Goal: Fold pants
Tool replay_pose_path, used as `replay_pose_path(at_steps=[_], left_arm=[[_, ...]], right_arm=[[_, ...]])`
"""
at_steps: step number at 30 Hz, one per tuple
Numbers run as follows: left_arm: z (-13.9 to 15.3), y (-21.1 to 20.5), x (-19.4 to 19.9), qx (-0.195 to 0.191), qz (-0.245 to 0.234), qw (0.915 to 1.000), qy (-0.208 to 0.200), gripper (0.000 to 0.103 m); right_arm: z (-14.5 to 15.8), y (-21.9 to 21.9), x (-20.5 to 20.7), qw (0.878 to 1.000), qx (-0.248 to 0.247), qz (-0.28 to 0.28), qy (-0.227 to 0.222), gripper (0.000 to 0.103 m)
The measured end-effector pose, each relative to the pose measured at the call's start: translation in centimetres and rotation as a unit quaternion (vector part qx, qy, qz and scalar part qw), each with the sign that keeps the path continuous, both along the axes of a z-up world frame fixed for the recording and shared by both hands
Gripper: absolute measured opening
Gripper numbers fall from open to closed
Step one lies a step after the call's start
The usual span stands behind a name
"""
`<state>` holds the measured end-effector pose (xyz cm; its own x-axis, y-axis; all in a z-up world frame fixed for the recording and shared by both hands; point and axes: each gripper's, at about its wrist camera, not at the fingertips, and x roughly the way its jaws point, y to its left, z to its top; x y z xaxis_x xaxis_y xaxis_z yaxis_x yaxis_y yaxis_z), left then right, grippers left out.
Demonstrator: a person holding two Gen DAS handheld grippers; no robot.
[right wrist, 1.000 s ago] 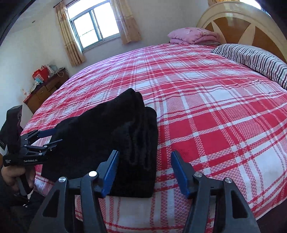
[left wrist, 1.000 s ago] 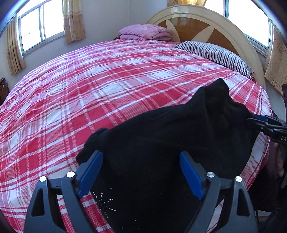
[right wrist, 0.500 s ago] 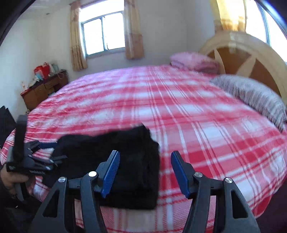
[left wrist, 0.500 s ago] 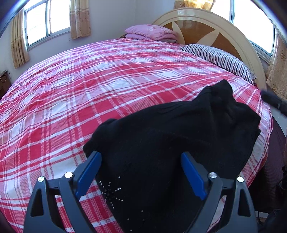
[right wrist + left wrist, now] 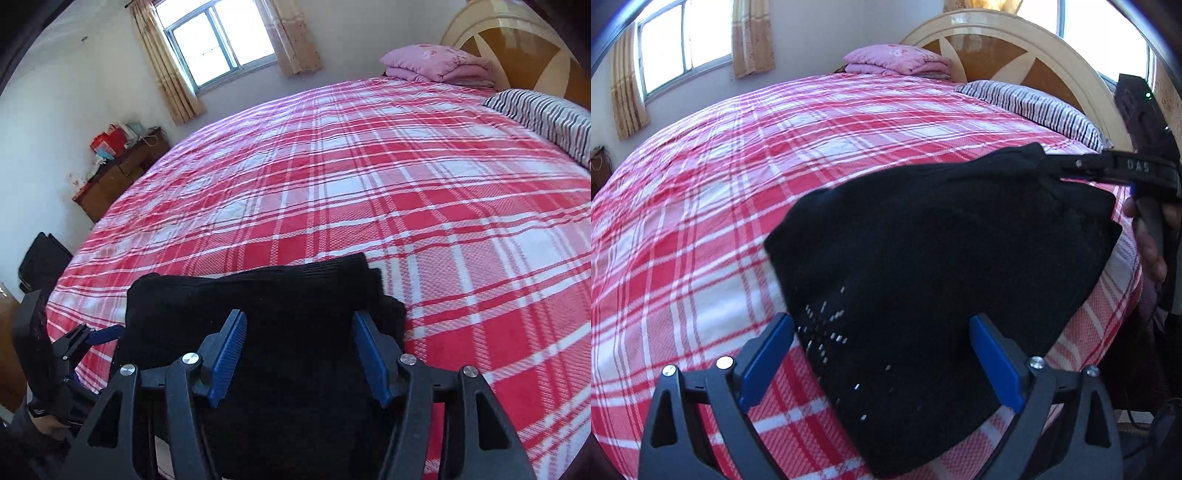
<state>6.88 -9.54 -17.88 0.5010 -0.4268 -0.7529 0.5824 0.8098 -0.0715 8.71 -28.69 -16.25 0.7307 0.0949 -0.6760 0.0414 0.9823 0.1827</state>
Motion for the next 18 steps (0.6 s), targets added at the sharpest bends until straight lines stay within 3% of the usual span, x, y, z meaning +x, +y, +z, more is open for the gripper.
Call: replay_pose_path(at_steps=[2,4,9,11,13,16,18], left_arm=[[-0.1,0.7,-0.2,-0.008,0.008,0.9999,0.002,0.099],[-0.2,1.5,-0.5,-0.011,0.017,0.9998,0.001,0.099],[-0.5,2.0,-0.3,-0.016,0.029,0.9994,0.005,0.1],[-0.5,1.9,-0.4,-0.013,0.027,0.9996,0.002,0.1],[-0.6,1.9,-0.4,-0.013,0.025,0.9996,0.002,0.1],[-0.8,2.1,-0.4,-0.02,0.025,0.9994,0.01,0.1],[-0.4,2.2,-0.2,-0.018,0.03,0.9994,0.0,0.1]], right_arm=[[1.5,1.3,-0.5,0.999,-0.019,-0.007,-0.025,0.061],[2.3,2.9,-0.2,0.999,-0.002,0.025,-0.032,0.061],[0.0,10.0,2.8,0.985,0.029,0.168,0.02,0.061],[-2.1,10.8,4.5,0.988,0.004,0.15,0.044,0.061],[-4.0,9.9,6.0,0.99,0.016,0.124,0.063,0.062],[-4.0,8.4,6.3,0.99,0.049,0.118,0.056,0.061],[-3.2,8.3,5.4,0.991,0.039,0.121,0.05,0.061]])
